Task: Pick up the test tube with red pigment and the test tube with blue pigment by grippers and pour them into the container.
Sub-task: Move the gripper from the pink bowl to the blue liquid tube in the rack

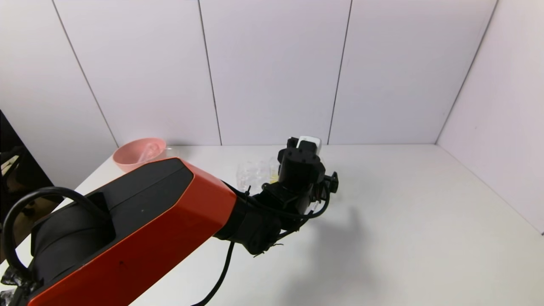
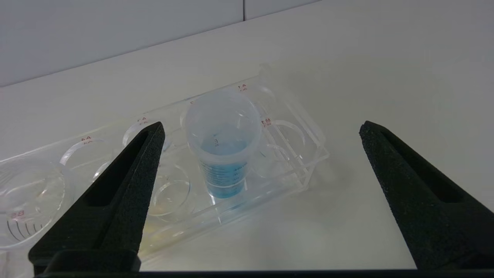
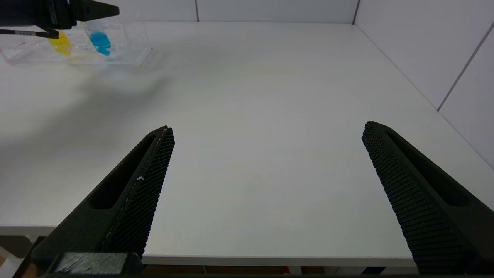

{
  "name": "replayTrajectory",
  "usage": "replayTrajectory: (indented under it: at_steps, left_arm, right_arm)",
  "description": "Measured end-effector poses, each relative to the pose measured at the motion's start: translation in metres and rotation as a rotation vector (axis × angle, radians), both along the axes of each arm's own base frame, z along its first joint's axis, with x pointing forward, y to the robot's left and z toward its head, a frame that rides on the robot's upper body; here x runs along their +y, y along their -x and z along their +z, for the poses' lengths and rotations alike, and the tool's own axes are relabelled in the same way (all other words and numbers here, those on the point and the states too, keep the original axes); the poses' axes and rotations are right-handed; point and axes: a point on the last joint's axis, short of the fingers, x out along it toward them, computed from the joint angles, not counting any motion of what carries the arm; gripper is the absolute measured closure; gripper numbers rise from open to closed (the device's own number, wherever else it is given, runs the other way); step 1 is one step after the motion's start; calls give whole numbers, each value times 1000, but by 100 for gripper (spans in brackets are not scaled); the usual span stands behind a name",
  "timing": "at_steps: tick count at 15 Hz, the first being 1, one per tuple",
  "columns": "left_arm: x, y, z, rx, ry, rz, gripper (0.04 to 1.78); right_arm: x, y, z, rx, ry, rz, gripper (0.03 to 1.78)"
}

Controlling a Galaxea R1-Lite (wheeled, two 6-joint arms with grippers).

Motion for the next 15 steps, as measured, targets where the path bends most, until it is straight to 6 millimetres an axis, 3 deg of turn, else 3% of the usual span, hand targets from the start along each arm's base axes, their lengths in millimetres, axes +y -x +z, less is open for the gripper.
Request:
replayTrajectory:
  at_steps: [15]
  left_arm:
    - [0, -11, 3, -18, 23, 29, 6]
  right_arm:
    - [0, 0, 0, 0, 0, 0, 4]
